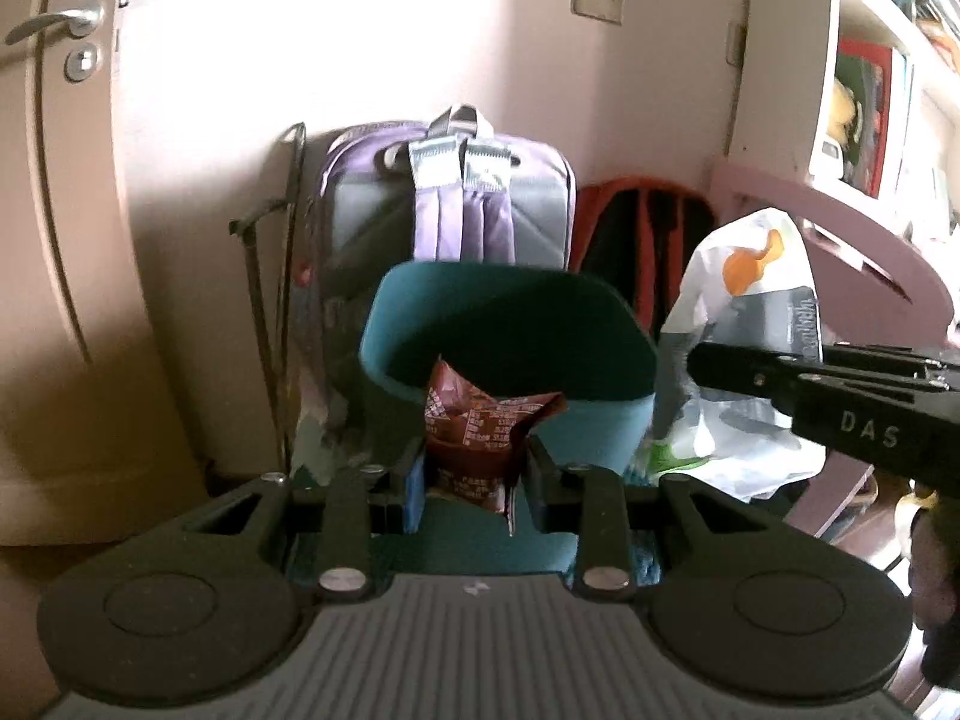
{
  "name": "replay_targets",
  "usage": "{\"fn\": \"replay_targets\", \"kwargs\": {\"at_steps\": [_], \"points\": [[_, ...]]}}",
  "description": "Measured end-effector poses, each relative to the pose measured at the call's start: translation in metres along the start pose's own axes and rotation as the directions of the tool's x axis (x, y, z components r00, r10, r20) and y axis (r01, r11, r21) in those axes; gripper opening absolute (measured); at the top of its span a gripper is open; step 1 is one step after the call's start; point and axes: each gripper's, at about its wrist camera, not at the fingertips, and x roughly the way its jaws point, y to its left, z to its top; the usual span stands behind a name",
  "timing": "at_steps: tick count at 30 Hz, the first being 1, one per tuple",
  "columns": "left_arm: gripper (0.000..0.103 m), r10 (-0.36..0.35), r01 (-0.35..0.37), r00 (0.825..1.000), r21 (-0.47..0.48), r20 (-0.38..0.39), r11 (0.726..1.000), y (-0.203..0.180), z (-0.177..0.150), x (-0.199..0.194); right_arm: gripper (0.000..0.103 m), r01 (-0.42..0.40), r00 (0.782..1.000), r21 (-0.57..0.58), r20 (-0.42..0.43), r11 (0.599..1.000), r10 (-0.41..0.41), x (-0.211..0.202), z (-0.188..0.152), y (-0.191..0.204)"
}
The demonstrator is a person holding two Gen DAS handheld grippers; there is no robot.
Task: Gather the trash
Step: 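Open the left tool over the wastebasket while the right tool releases the clear bag into it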
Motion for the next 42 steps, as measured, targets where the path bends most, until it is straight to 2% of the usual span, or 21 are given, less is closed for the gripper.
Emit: {"fn": "replay_targets", "kwargs": {"at_steps": [6,11,19,24,29,31,33,34,37,39,40,42], "points": [[0.032,0.044,-0.044,0.999,0.013,-0.016,0.999,-0.011,0.043,0.036,0.007,0.019,1.0,0.024,0.014,1.0,-0.019,0.032,0.03,-0.024],[0.032,0.081,-0.08,0.996,0.03,-0.041,0.996,-0.018,0.059,0.074,0.007,0.03,0.999,0.028,-0.015,0.999,-0.03,0.065,0.04,-0.039],[0.032,0.111,-0.107,0.986,0.039,-0.121,0.993,-0.02,0.06,0.133,0.01,0.026,0.997,0.063,-0.068,0.998,-0.021,0.107,0.033,-0.061],[0.032,0.14,-0.132,0.978,0.062,-0.155,0.989,-0.017,0.051,0.157,0.018,0.016,0.993,0.072,-0.114,0.997,-0.008,0.128,0.022,-0.068],[0.033,0.148,-0.142,0.971,0.046,-0.187,0.989,-0.011,0.046,0.174,0.025,0.026,0.989,0.061,-0.146,0.998,-0.016,0.139,0.016,-0.071],[0.04,0.155,-0.145,0.969,0.061,-0.191,0.987,-0.013,0.044,0.178,0.032,0.027,0.989,0.058,-0.145,0.998,-0.018,0.139,0.015,-0.072],[0.061,0.16,-0.149,0.97,0.071,-0.184,0.986,-0.014,0.043,0.178,0.032,0.031,0.988,0.05,-0.151,0.998,-0.023,0.139,0.014,-0.071],[0.064,0.158,-0.148,0.971,0.067,-0.181,0.987,-0.014,0.043,0.178,0.033,0.038,0.988,0.043,-0.153,0.998,-0.031,0.139,0.014,-0.071],[0.064,0.15,-0.141,0.973,0.061,-0.176,0.988,-0.016,0.043,0.176,0.034,0.047,0.987,0.038,-0.158,0.998,-0.041,0.137,0.014,-0.072],[0.064,0.147,-0.139,0.975,0.061,-0.168,0.988,-0.018,0.043,0.172,0.04,0.053,0.987,0.041,-0.155,0.998,-0.046,0.134,0.014,-0.073],[0.064,0.142,-0.134,0.976,0.059,-0.164,0.989,-0.018,0.044,0.169,0.047,0.054,0.987,0.045,-0.151,0.998,-0.046,0.131,0.015,-0.073],[0.064,0.133,-0.125,0.979,0.057,-0.156,0.991,-0.018,0.044,0.162,0.049,0.049,0.989,0.055,-0.142,0.997,-0.04,0.125,0.015,-0.074]]}}
